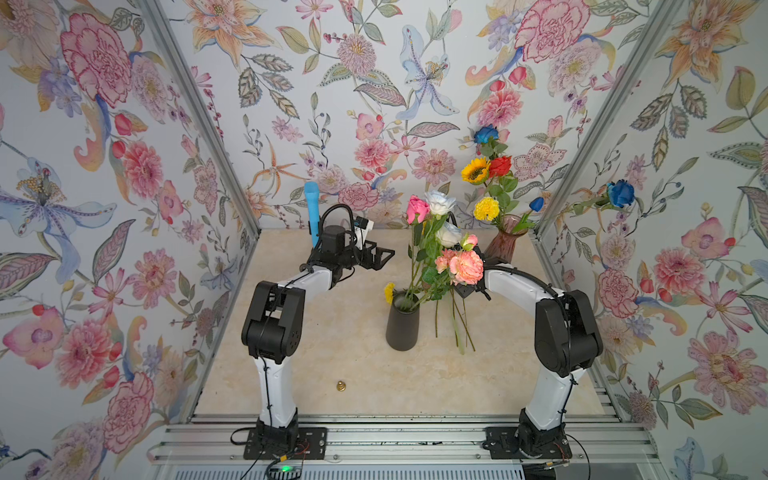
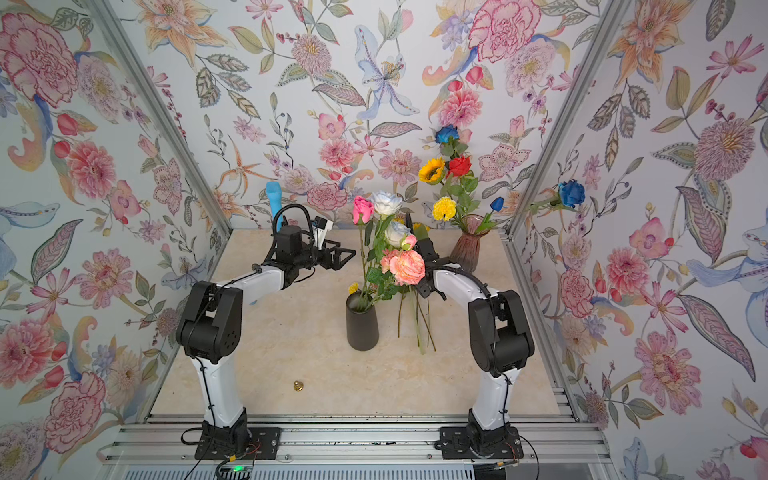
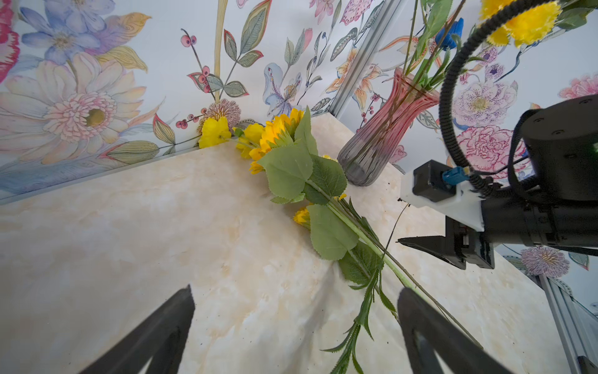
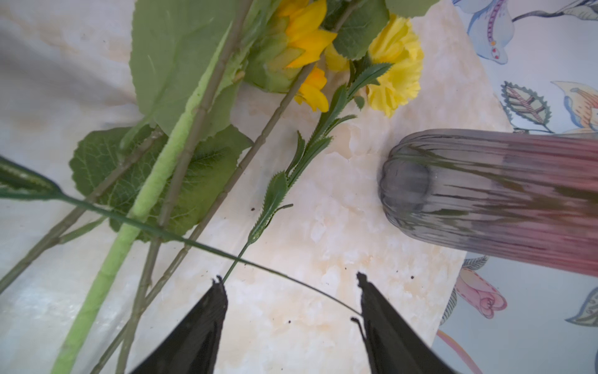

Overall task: Pick out yellow flowers from the vase
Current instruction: Adjust the flower at the center of the board.

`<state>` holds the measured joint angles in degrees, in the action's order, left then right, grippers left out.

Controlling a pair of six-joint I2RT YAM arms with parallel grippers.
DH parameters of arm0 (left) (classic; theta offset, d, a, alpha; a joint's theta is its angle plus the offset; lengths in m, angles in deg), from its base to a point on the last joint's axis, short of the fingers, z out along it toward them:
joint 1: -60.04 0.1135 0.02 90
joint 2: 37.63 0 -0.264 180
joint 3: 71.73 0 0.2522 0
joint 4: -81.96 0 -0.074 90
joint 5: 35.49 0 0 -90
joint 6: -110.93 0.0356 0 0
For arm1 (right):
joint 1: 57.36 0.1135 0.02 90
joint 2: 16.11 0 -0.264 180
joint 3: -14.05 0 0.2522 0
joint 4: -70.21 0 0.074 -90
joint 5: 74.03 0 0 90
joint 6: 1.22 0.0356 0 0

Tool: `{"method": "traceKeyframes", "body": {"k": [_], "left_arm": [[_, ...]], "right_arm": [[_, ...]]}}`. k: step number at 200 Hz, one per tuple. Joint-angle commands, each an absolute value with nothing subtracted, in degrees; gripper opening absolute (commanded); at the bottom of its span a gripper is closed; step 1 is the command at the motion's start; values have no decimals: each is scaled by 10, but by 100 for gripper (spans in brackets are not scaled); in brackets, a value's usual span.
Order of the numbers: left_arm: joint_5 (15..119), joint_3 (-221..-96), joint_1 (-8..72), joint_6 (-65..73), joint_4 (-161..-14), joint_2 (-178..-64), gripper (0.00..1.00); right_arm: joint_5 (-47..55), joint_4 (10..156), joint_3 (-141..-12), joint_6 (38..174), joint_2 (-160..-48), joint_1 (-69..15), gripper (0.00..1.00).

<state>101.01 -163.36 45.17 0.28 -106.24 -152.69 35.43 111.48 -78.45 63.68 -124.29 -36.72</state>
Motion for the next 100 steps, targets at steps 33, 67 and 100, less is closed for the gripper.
{"method": "traceKeyframes", "body": {"k": [33, 67, 100], "left_arm": [[1036, -1621, 459, -14, -1097, -1516, 100], [1036, -1617, 460, -13, -1099, -1513, 100], [1037, -1617, 461, -19, -1104, -1513, 100]], "right_arm": [[392, 1128, -833, 584, -1296, -364, 66], [387, 1117, -841, 576, -1322, -364, 55], [382, 1116, -837, 579, -1317, -363, 25]]}}
